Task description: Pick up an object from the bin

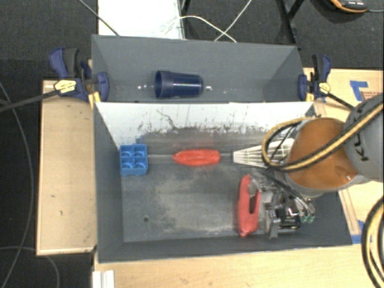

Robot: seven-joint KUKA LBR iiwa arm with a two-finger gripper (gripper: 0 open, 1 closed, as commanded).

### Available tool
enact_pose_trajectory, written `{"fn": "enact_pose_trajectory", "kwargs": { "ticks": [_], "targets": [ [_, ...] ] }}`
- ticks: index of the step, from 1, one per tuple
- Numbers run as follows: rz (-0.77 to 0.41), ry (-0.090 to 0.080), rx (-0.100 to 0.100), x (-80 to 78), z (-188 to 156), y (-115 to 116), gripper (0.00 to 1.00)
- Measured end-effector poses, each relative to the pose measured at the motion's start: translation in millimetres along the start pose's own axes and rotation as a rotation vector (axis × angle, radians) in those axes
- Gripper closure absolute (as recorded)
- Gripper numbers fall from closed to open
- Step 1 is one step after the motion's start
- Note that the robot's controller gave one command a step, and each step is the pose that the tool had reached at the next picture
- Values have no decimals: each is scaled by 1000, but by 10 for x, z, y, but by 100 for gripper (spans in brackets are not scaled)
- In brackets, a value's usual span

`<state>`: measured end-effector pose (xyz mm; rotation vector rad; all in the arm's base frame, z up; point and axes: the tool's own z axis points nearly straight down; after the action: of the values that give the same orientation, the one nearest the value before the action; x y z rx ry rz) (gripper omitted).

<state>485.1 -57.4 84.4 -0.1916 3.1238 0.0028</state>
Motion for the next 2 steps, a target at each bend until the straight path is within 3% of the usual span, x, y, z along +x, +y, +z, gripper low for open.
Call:
{"fn": "enact_pose_trajectory", "kwargs": {
  "ticks": [1, 2],
  "targets": [
    [-10, -1, 3, -7, 21, 26, 0],
    [36, -9, 2, -371, 6, -159, 100]
  ]
}}
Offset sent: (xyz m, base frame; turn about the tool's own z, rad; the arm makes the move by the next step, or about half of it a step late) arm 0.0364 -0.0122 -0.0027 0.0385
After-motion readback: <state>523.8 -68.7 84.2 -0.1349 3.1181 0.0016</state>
